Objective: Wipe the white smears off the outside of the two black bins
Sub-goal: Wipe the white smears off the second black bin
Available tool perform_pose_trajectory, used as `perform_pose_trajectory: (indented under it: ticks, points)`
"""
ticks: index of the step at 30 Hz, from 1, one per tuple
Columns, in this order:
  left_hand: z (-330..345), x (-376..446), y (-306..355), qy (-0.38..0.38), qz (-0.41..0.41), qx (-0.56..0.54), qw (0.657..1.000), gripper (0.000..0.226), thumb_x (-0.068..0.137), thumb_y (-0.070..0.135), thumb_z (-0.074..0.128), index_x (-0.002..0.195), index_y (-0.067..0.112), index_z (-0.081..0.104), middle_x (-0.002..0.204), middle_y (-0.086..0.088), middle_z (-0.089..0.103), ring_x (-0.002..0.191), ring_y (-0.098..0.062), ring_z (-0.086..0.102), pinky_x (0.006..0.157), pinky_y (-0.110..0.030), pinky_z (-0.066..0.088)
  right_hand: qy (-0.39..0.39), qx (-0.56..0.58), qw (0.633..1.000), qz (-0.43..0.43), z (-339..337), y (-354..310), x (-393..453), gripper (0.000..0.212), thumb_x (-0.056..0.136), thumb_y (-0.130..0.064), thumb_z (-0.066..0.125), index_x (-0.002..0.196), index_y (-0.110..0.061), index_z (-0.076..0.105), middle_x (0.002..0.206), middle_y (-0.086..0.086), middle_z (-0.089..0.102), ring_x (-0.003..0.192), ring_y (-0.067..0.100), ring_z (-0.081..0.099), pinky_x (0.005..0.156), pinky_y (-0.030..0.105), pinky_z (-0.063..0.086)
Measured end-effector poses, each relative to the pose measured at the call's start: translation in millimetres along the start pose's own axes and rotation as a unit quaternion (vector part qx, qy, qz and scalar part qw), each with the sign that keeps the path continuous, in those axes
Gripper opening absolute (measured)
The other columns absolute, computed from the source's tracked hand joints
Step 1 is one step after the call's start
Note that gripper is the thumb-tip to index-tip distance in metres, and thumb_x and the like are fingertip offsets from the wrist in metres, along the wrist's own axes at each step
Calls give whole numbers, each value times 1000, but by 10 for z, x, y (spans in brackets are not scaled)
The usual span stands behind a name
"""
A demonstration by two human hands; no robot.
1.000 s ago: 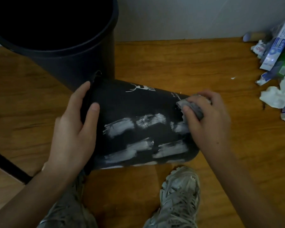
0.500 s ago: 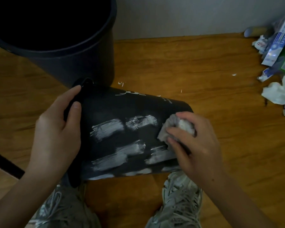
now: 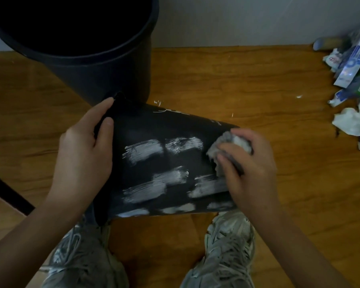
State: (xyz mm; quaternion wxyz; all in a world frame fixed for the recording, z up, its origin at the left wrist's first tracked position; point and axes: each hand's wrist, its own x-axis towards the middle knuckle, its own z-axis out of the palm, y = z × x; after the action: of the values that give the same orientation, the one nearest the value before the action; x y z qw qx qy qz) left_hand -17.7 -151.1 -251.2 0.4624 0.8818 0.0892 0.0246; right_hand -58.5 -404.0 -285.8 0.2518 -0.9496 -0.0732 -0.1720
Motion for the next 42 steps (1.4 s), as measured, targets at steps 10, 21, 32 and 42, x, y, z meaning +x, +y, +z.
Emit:
perform_pose_trajectory:
  ticks: [10, 21, 32, 42]
  points:
    - [19, 44, -33, 4, 13, -5, 1000, 36, 101, 17, 44, 136, 17, 51, 85, 29, 48, 70, 25, 51, 65, 5, 37, 7, -8, 1000, 19, -8, 27, -15, 14, 88, -12, 65, 97, -5, 72, 118, 19, 56, 106, 25, 49, 93, 12, 31]
    - [27, 27, -50, 3, 13, -11, 1000, 36, 101, 14, 43, 136, 14, 51, 89, 30, 48, 75, 28, 50, 67, 6, 35, 33, -5, 998, 53, -78, 158, -109, 20, 89, -18, 59, 95, -5, 73, 118, 20, 55, 108, 20, 45, 94, 10, 31]
    - [18, 3, -41, 5, 9, -10, 1000, 37, 101, 18, 43, 137, 18, 50, 87, 31, 48, 70, 27, 49, 64, 6, 37, 35, -25, 999, 17, -129, 229, -274, 21, 90, -16, 58, 94, -1, 73, 118, 19, 53, 109, 20, 45, 96, 14, 31]
    - [25, -12, -40, 7, 11, 0, 1000, 36, 102, 17, 43, 137, 19, 51, 79, 27, 46, 64, 25, 48, 61, 6, 36, -21, 7, 998, -52, 185, -357, 85, 22, 93, -20, 58, 100, -4, 72, 117, 19, 59, 109, 28, 53, 91, 19, 38]
